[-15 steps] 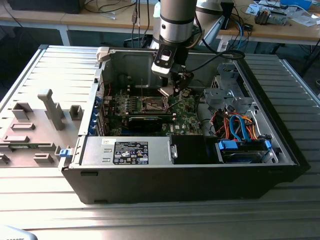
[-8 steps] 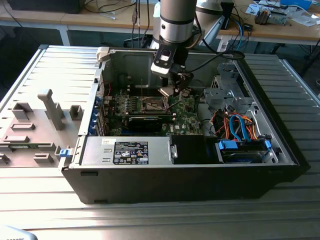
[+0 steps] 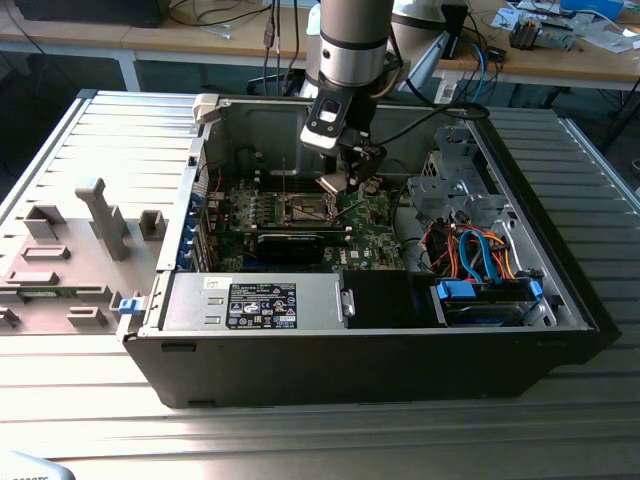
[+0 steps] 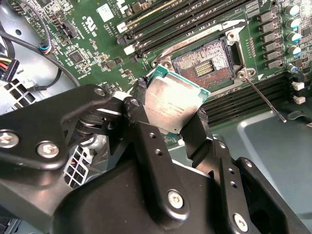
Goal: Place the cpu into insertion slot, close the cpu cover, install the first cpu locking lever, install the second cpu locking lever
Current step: 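Place the cpu into insertion slot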
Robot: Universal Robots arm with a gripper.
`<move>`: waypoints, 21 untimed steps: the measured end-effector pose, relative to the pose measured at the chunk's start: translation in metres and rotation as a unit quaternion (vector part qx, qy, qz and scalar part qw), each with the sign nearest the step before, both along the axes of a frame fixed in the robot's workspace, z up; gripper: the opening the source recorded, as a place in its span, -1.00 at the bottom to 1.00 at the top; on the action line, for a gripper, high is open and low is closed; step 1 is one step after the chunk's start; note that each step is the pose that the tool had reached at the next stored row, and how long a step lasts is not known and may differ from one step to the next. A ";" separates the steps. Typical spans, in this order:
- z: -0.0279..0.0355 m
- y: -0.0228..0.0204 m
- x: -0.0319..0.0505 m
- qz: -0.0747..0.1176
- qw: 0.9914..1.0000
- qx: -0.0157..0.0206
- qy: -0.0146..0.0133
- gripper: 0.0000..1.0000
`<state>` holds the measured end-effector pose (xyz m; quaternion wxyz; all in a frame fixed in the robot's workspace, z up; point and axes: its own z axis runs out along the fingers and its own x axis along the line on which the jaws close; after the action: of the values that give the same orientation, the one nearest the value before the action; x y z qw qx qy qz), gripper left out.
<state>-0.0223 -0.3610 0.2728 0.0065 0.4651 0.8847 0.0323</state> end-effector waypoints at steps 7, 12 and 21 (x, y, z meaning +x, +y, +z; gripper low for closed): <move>-0.0006 0.0000 0.0000 -0.007 1.000 0.000 0.000 0.08; -0.0008 0.0000 0.0000 -0.010 1.000 0.000 0.000 0.08; -0.0012 0.0000 0.0000 -0.019 1.000 0.000 0.000 0.08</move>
<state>-0.0223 -0.3610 0.2715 0.0071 0.4817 0.8757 0.0322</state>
